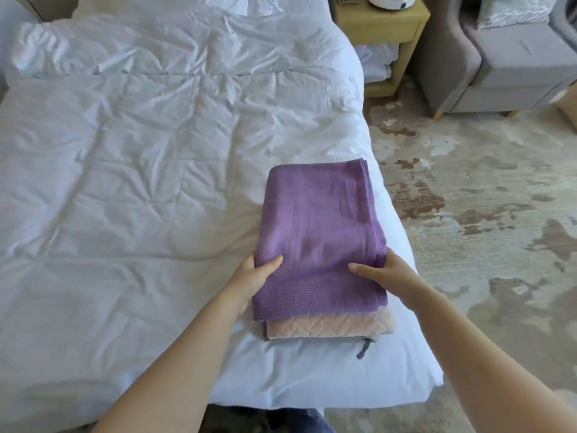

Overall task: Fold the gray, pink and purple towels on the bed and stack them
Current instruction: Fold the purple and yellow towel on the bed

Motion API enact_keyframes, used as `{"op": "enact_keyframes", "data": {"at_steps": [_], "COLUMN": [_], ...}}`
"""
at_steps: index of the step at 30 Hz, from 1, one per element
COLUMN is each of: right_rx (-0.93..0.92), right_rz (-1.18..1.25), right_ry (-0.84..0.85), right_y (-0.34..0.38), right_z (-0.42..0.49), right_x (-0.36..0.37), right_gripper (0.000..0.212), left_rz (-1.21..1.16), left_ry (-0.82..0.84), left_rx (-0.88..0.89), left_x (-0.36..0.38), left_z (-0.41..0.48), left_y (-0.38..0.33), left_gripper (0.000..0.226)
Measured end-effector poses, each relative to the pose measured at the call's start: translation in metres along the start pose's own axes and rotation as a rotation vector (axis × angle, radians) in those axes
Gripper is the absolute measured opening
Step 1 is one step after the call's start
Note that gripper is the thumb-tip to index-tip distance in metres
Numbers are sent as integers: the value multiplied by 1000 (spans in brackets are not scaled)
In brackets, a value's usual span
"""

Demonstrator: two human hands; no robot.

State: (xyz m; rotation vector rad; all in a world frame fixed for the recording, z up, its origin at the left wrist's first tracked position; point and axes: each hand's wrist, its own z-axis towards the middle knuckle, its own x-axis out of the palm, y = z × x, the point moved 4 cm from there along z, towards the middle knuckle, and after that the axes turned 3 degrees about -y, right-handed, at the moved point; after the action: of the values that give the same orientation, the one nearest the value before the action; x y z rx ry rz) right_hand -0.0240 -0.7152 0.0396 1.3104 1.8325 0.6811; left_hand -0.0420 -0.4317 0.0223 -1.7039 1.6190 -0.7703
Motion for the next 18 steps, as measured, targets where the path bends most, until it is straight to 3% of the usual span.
{"op": "enact_keyframes", "data": {"at_steps": [4, 6, 11, 18], "right_rx": [12, 42, -2, -3], "right_rz": [-155, -16, 197, -96], "right_ry": [-134, -160, -236, -424], "right_y": [4, 4, -21, -71], "right_z": [-15, -29, -74, -88], "right_x": [3, 1, -9, 8], "right_gripper": [56, 52, 54, 55], "left_rz": [-90, -99, 189, 444], "left_ry": [10, -4, -159, -129], "left_rx": [54, 93, 230, 411], "left_x": [2, 3, 4, 16], "left_z": [-16, -27, -60, -83], "left_y": [-7, -12, -3, 53], "left_gripper": [42, 49, 75, 63]}}
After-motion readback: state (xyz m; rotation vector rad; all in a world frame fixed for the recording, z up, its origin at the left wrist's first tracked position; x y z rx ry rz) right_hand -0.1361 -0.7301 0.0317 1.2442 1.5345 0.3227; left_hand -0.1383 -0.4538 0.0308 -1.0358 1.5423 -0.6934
